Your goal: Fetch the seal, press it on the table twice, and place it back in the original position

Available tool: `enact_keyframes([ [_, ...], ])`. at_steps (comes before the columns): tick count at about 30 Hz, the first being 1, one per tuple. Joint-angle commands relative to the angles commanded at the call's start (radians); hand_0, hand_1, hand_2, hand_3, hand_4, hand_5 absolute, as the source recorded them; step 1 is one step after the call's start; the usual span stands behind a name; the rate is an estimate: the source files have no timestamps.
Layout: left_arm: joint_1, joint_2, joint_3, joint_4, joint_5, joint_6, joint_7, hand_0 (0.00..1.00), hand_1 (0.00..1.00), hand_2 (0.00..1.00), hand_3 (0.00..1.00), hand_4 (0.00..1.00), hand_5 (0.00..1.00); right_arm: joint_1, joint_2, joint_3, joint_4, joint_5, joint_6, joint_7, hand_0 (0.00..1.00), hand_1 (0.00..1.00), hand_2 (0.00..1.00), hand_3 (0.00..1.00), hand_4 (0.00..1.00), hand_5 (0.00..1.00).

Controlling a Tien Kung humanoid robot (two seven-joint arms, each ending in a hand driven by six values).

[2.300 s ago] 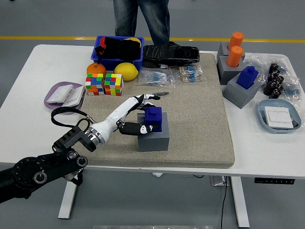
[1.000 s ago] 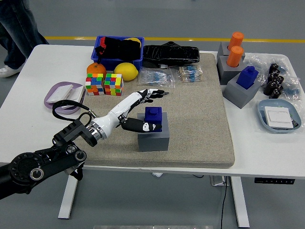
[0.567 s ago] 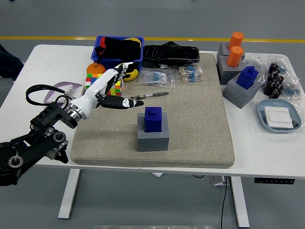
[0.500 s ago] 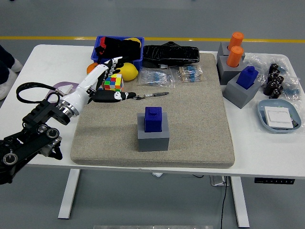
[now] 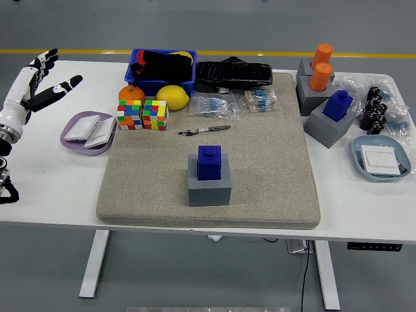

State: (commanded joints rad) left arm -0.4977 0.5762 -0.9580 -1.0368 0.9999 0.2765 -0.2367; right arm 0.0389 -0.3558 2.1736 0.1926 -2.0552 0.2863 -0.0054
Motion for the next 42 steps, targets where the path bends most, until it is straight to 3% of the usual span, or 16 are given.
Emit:
enact_keyframes([
  [8, 0.021, 0.005, -0.075, 0.039, 0.009, -0.002, -0.005, 0.962, 0.998, 0.979, 0.974, 0.976, 0.533, 0.0, 0.004, 0.019, 0.001, -0.007, -0.003, -0.002, 0.783, 0.682, 0.655, 0.614, 0.788, 0.442],
  [15, 0.036, 0.009, -0.121, 0.032, 0.019, -0.012, 0.005, 0.961, 0.996, 0.978, 0.975, 0.973, 0.532, -0.004, 0.012, 0.037, 0.001, -0.02, -0.007, -0.003, 0.783, 0.682, 0.655, 0.615, 0.788, 0.442],
  [42, 0.034, 0.013, -0.143, -0.008, 0.026, -0.016, 0.001, 0.956, 0.991, 0.965, 0.971, 0.966, 0.527, 0.008, 0.008, 0.04, -0.003, -0.028, -0.014, -0.002, 0.784, 0.682, 0.656, 0.614, 0.787, 0.442],
])
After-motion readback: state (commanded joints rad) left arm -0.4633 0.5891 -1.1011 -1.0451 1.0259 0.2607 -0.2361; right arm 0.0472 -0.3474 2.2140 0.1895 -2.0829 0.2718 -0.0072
